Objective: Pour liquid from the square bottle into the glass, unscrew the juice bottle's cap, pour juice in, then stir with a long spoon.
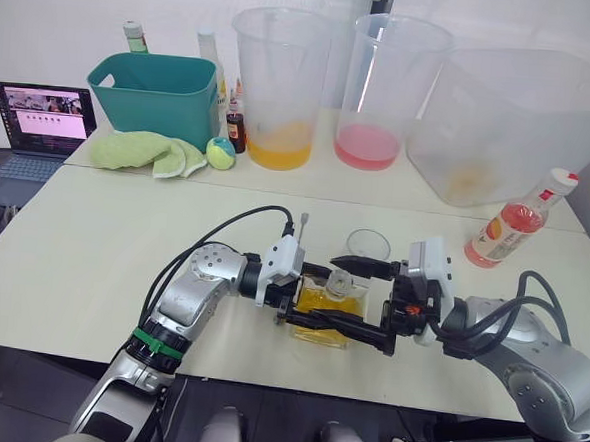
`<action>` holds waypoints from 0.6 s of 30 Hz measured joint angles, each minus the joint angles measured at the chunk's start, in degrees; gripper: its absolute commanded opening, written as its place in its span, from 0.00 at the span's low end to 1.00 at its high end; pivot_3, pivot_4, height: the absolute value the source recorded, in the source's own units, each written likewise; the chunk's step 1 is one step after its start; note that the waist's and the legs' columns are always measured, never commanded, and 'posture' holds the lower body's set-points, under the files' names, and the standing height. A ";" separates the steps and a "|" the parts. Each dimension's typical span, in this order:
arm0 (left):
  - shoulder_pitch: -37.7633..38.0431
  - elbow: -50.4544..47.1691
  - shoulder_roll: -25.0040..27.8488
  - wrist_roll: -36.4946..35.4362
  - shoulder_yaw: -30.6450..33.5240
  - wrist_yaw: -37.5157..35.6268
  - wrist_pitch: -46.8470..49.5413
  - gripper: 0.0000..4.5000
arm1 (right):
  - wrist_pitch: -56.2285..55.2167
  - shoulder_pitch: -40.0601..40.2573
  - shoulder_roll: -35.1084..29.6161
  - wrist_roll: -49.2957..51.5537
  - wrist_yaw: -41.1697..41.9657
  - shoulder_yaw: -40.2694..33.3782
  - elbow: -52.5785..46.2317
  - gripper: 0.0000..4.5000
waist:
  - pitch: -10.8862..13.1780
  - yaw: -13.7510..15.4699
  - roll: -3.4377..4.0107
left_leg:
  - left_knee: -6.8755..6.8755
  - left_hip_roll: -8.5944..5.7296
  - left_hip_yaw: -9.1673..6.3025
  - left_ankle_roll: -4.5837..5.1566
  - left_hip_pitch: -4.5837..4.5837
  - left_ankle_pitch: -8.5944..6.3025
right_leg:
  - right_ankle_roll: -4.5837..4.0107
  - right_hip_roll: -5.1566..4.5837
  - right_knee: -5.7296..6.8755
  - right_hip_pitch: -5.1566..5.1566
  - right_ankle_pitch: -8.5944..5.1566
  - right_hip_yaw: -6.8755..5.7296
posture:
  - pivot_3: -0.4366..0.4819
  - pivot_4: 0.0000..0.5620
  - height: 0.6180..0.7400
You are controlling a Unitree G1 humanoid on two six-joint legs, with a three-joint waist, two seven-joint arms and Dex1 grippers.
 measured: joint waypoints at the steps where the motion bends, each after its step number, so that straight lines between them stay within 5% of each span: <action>1: 0.00 0.00 0.01 0.00 0.00 -0.02 0.00 0.63 | -0.01 -0.10 0.00 -0.07 -0.01 0.00 0.00 0.75 | 0.00 0.00 0.00 | 0.00 0.00 0.00 0.00 0.00 0.00 | 0.00 0.00 0.00 0.00 0.00 0.00 | 0.48 0.27 0.92; 8: 0.00 -0.01 0.06 0.04 -0.05 -0.30 -0.28 0.63 | -0.04 -1.05 0.01 -0.25 -0.73 -0.30 0.28 0.24 | 0.00 -0.04 0.00 | 0.00 0.00 0.00 0.00 0.00 0.00 | 0.00 0.00 0.00 -0.01 0.00 0.00 | 0.48 0.27 0.92; 18: 0.00 0.00 0.11 0.06 -0.02 -0.44 -0.27 0.63 | 0.05 -1.05 0.67 0.17 -1.24 -0.40 0.73 0.24 | 0.00 -0.06 0.00 | 0.00 0.01 -0.01 0.00 0.00 0.00 | 0.00 0.00 0.00 -0.01 0.00 0.00 | 0.48 0.27 0.92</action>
